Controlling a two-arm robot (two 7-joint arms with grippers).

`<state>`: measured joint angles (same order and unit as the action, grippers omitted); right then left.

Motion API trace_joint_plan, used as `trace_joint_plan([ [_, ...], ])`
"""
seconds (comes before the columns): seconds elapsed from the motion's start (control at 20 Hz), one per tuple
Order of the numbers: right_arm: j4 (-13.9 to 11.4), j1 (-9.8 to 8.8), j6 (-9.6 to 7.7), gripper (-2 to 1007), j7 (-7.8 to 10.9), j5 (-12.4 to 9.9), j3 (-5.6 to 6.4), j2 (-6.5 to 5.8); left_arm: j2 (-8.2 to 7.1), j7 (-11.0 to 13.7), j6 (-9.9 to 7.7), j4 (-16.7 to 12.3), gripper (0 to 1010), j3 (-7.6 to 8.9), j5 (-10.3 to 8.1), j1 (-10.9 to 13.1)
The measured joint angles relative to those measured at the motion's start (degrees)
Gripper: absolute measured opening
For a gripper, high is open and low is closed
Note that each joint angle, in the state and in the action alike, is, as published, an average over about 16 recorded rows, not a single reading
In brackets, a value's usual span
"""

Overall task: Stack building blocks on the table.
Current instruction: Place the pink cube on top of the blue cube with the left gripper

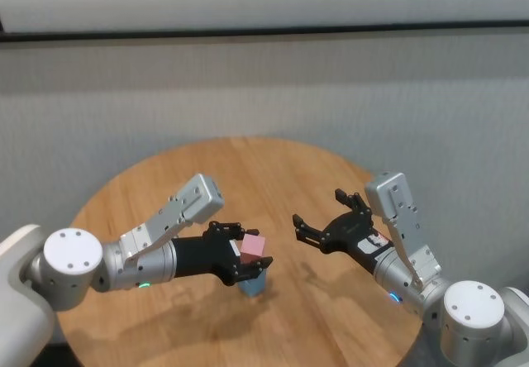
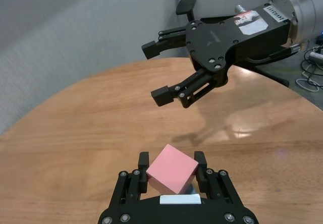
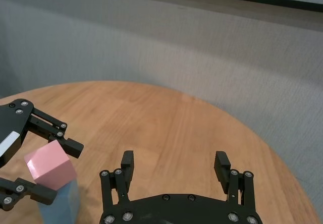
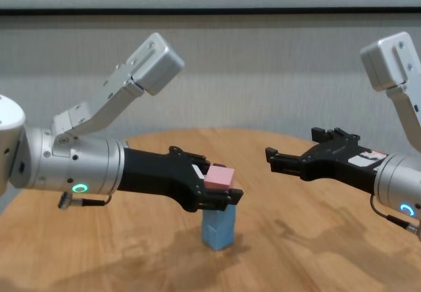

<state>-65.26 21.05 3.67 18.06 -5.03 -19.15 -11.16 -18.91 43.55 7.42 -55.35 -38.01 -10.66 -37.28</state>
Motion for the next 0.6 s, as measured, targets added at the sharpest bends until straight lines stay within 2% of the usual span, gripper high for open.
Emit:
trace_joint_plan([
  [0.6,0.0,0.0,0.0,1003,0.0,0.0,0.0,0.0,0.09,0.8,-2.93,-0.2,563,0.7,-1.6,-0.9],
])
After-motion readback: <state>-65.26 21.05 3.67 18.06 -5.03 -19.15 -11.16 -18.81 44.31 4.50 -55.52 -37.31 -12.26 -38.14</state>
